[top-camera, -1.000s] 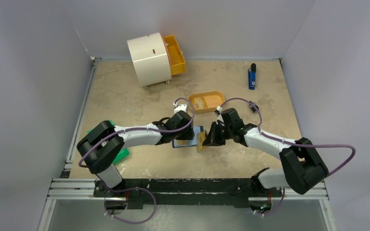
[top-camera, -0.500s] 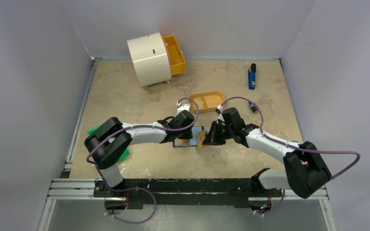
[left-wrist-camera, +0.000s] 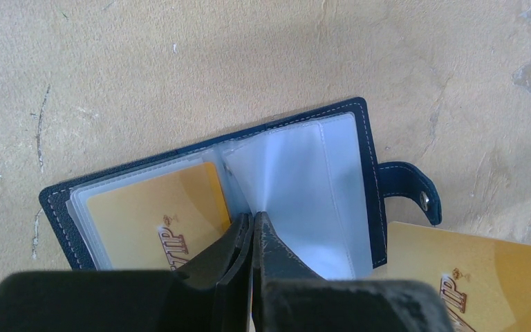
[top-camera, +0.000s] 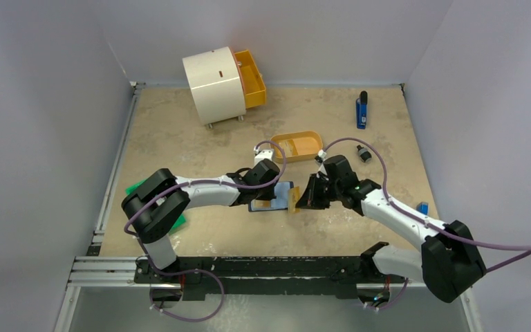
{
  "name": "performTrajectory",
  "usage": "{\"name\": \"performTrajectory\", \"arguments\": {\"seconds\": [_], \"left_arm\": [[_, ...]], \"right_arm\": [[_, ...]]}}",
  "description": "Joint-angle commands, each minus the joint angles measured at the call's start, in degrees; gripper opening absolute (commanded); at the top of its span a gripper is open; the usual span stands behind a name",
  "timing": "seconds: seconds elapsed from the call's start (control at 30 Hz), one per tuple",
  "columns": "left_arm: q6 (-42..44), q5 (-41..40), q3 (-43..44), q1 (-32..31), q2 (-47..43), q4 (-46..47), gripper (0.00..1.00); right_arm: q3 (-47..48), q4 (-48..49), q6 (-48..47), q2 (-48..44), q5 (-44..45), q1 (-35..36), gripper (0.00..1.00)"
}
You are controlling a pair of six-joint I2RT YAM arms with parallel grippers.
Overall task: Put the credit cards into the card holder
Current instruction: Turn over the card slot in the card holder.
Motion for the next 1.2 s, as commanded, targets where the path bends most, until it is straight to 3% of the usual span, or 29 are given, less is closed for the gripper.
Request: {"name": "performTrajectory", "arguments": {"seconds": [0.0, 0.37, 0.73, 1.0, 1.17], "left_arm": [[0.57, -1.4, -0.48, -0.11, -0.28, -1.73, 0.0], [0.35, -1.14, -0.46, -0.08, -0.67, -1.39, 0.0], [0.03, -0.2, 0.42, -0.13, -1.52, -2.27, 0.0], [-0.06, -0.73, 4.18, -0.15, -5.3, -7.37, 0.28], [0.13, -2.45, 4.68, -0.08, -8.38, -11.26, 0.35]], "right_arm": [[0.17, -0.33, -0.03, 0.31, 1.25, -0.09, 0.0], [2.08, 2.24, -1.96, 7.14, -2.44, -0.13, 0.0], [2.74, 8.19, -3.6, 7.48, -5.38, -0.13, 0.0], [4.31, 9.56, -3.53, 9.18, -7.06, -0.13, 0.0], [5.39, 10.96, -3.43, 11.0, -7.94, -0.05, 0.0]]}}
